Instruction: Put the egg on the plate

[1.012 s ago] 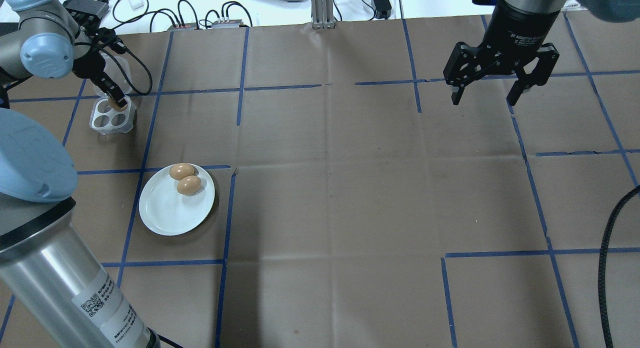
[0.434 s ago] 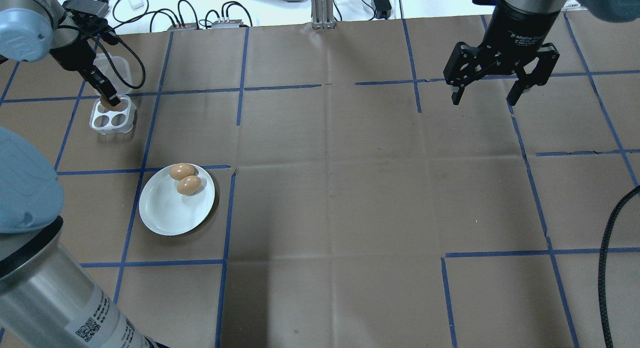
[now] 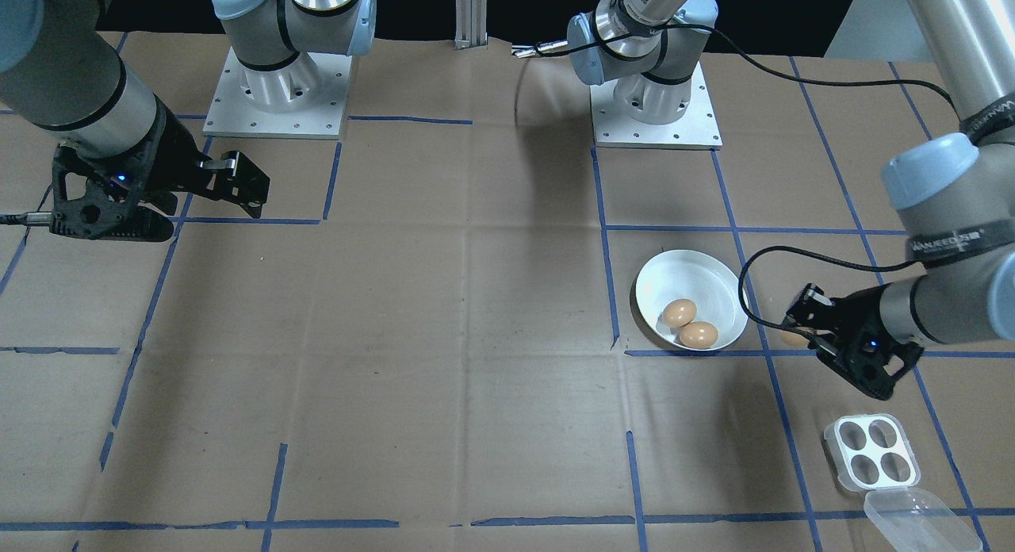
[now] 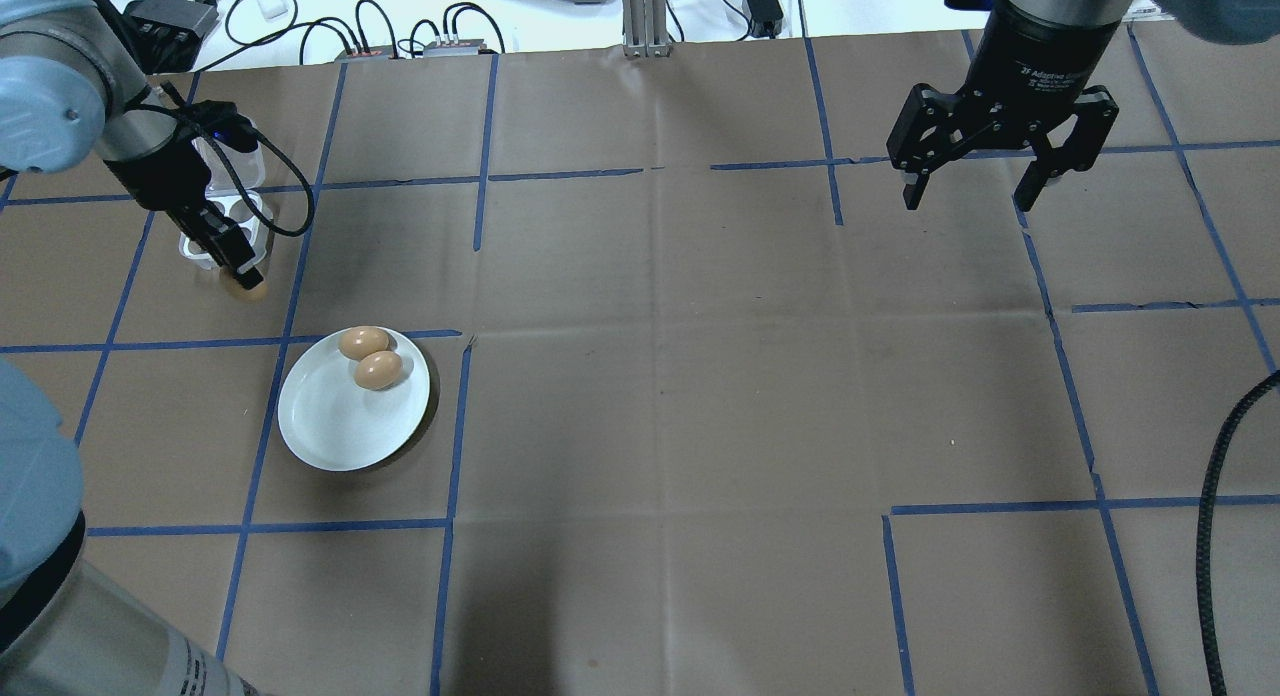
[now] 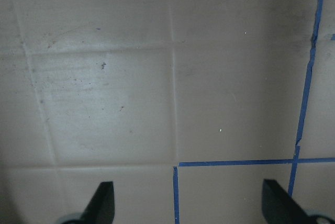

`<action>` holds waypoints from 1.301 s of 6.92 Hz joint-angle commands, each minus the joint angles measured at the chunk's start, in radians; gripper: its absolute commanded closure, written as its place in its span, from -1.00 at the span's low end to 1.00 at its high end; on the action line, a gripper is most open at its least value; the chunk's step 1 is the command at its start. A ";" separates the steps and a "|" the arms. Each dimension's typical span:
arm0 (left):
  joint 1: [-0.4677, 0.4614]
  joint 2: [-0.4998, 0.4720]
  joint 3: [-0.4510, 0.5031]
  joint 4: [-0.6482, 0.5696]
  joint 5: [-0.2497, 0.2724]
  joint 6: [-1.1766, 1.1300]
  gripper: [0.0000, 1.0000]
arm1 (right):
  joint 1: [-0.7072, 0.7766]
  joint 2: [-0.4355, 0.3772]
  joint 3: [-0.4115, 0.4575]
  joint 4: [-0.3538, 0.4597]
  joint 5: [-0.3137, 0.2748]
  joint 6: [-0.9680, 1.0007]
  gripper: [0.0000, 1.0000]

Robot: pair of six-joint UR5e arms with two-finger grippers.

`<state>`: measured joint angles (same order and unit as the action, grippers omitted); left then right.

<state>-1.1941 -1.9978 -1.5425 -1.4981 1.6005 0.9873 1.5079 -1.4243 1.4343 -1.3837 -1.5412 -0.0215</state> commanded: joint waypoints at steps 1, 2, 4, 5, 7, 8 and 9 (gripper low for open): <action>-0.031 0.062 -0.155 0.007 -0.020 -0.044 0.99 | 0.000 0.001 0.000 0.000 0.001 0.000 -1.00; -0.071 0.070 -0.177 0.007 -0.017 -0.061 0.96 | 0.000 0.001 0.000 0.000 0.000 0.000 -1.00; -0.078 0.073 -0.206 0.022 -0.016 -0.064 -0.28 | 0.000 -0.001 0.000 0.000 0.000 0.000 -1.00; -0.079 0.091 -0.209 0.021 -0.010 -0.065 -0.99 | 0.000 -0.001 0.000 0.000 0.000 0.000 -1.00; -0.088 0.128 -0.196 0.012 -0.008 -0.099 -1.00 | 0.000 -0.001 0.000 0.000 0.000 0.000 -1.00; -0.093 0.196 -0.182 0.012 -0.013 -0.117 -1.00 | 0.000 0.001 0.000 0.000 0.001 0.000 -1.00; -0.104 0.288 -0.188 0.010 -0.022 -0.203 -1.00 | 0.000 0.001 0.000 0.000 0.001 0.000 -1.00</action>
<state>-1.2873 -1.8050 -1.7315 -1.4865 1.5870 0.8573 1.5079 -1.4242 1.4342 -1.3837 -1.5405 -0.0215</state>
